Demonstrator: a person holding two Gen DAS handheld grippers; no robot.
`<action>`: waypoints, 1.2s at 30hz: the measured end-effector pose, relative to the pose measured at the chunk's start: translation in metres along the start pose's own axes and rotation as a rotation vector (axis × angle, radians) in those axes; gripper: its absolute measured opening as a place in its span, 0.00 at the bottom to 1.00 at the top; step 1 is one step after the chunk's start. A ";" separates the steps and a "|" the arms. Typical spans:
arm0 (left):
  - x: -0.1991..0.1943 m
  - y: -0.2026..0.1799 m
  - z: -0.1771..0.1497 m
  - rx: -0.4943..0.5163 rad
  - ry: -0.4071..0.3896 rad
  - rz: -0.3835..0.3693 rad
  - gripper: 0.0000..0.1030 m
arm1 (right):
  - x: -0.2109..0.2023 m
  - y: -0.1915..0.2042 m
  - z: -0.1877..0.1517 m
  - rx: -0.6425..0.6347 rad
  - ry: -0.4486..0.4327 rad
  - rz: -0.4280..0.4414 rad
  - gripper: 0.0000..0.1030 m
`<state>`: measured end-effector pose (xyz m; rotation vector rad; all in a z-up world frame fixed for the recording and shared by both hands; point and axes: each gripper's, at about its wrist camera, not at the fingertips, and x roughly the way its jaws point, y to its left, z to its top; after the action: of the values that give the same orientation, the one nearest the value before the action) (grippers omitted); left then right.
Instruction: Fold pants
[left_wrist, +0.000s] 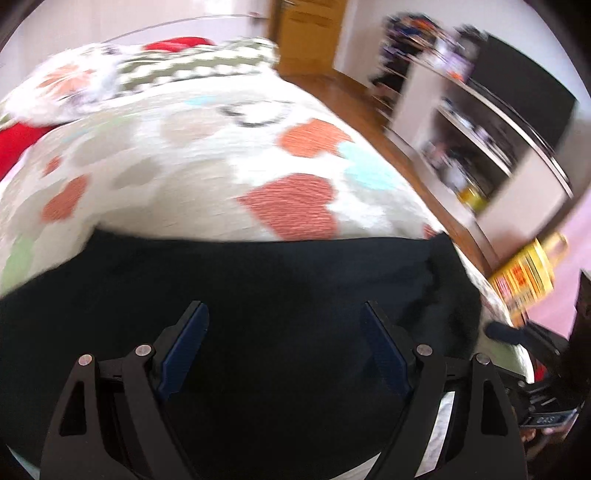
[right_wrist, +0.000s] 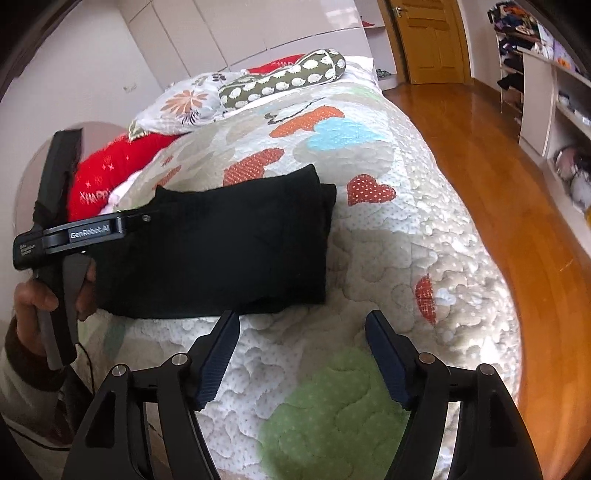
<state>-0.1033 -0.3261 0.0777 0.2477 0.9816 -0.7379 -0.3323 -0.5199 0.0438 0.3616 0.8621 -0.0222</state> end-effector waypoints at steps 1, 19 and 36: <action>0.003 -0.006 0.004 0.017 0.010 -0.014 0.82 | 0.001 0.000 0.000 0.005 -0.003 0.007 0.73; 0.073 -0.068 0.044 0.207 0.087 -0.099 0.85 | 0.034 0.001 0.015 0.115 -0.099 0.093 0.55; -0.055 0.065 0.036 -0.121 -0.106 -0.068 0.85 | 0.004 0.099 0.062 -0.136 -0.180 0.222 0.23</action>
<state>-0.0549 -0.2713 0.1346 0.0695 0.9338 -0.7430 -0.2678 -0.4469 0.1079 0.3205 0.6387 0.2056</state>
